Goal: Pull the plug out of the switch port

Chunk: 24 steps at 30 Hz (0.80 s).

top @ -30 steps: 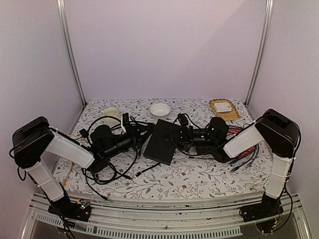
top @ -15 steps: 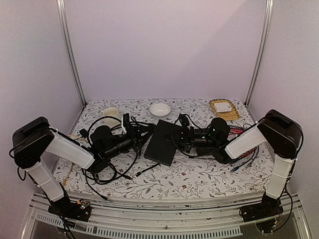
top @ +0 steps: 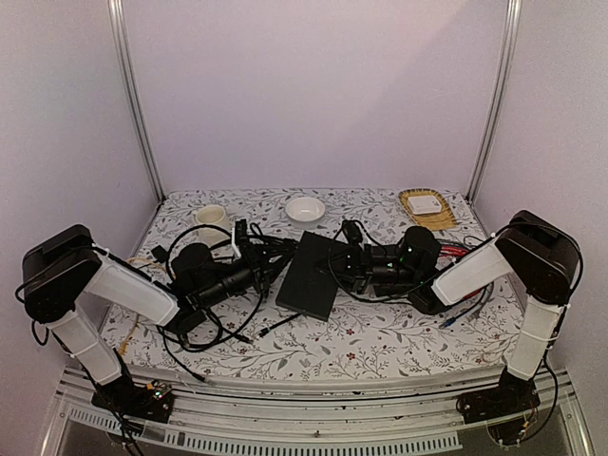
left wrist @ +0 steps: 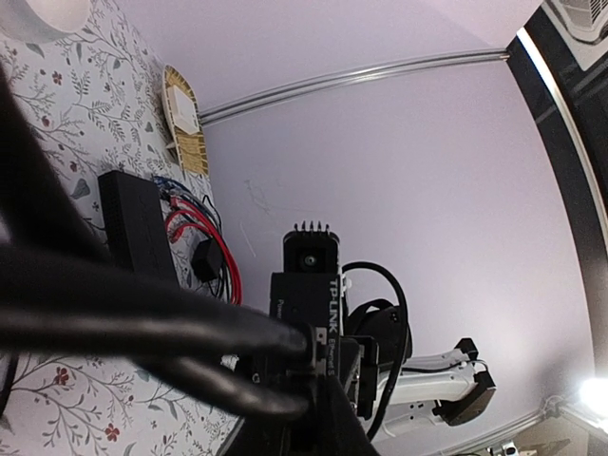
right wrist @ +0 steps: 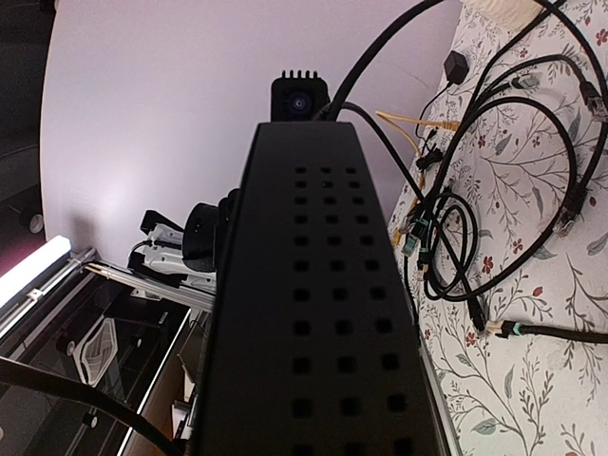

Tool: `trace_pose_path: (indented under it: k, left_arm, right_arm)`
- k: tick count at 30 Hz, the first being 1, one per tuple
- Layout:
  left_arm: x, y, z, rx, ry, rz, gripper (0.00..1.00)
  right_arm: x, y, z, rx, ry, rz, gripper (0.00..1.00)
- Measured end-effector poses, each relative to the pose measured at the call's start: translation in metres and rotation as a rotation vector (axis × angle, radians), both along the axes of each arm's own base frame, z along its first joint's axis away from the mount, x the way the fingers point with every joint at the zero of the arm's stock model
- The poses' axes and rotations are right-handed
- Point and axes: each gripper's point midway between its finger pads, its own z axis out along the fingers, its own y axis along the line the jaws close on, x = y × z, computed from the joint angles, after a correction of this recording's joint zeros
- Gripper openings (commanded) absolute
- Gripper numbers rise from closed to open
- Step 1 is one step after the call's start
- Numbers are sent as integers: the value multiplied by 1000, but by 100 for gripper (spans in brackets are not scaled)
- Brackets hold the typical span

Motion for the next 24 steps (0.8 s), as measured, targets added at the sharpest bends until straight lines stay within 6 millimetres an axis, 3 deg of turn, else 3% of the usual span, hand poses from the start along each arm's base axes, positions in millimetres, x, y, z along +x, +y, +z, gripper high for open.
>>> trace_pose_path:
  k: [4, 9, 13, 24]
  left_arm:
    - [0, 3, -1, 1, 3, 12, 13]
    - [-2, 9, 2, -10, -4, 23, 13]
    - [-2, 9, 6, -20, -13, 25, 13]
    - [-3, 10, 7, -15, -29, 10, 31]
  right_arm:
    - [5, -1, 0, 1, 1, -28, 2]
    - [44, -20, 0, 2, 19, -201, 2]
    - [59, -28, -2, -3, 30, -266, 2]
    - [49, -23, 2, 8, 18, -201, 2]
